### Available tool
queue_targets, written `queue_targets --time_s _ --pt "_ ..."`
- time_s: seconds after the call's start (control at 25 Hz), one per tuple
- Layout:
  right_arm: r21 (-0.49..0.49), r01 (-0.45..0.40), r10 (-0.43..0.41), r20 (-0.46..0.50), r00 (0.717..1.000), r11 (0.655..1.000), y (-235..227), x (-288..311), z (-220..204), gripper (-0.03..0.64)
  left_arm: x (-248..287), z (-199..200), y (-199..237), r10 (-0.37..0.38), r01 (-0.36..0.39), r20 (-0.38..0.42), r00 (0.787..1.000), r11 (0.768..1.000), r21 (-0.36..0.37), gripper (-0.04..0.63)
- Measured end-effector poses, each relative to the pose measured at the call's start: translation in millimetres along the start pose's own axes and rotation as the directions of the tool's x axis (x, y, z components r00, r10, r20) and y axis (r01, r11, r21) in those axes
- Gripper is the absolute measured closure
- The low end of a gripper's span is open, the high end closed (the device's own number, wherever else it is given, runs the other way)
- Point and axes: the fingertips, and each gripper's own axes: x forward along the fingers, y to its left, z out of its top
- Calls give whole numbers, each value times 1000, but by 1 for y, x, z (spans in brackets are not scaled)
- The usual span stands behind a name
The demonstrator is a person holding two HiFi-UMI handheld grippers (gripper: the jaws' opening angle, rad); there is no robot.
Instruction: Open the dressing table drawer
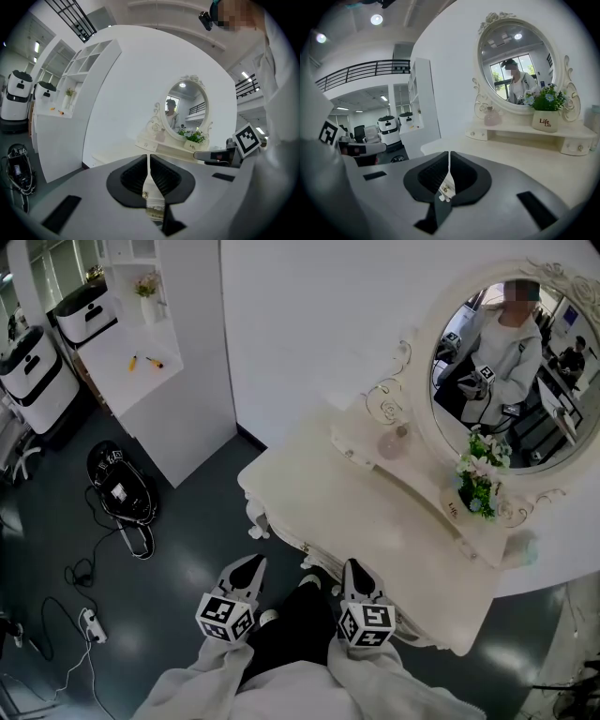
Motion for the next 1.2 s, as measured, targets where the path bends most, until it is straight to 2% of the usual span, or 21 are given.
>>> queue_targets --time_s 0.24,0.76,1.0,1.2 --pt "40 69 -69 10 998 997 -37 20 15 580 57 15 -4 -71 72 -35 997 997 35 563" --pt "122 186 -191 31 981 975 -115 71 48 580 189 41 -16 -215 227 -114 970 968 108 563" --pt "156 222 -231 39 972 962 -142 86 57 580 235 48 -24 -253 272 -137 958 952 139 563" --pt "177 239 -250 45 967 955 -159 88 55 580 270 39 -26 -241 269 -175 955 950 161 563"
